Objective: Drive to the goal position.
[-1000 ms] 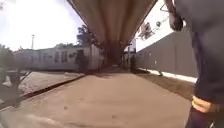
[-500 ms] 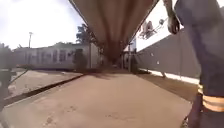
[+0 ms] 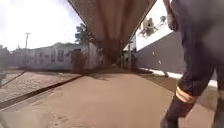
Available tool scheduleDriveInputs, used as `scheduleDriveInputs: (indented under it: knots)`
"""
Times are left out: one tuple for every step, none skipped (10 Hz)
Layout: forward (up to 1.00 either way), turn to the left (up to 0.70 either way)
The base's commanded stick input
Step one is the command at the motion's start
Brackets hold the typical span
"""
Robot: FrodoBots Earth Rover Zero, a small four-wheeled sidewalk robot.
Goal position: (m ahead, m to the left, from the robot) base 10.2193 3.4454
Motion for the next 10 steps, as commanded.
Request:
scheduleDriveInputs:
  knots:
    - [0.7, 0.0]
    - [0.7, 0.0]
    - [0.7, 0.0]
    - [0.7, 0.0]
    - [0.7, 0.0]
    - [0.7, 0.0]
    - [0.7, 0.0]
    - [0.7, 0.0]
    - [0.7, 0.0]
    - [0.7, 0.0]
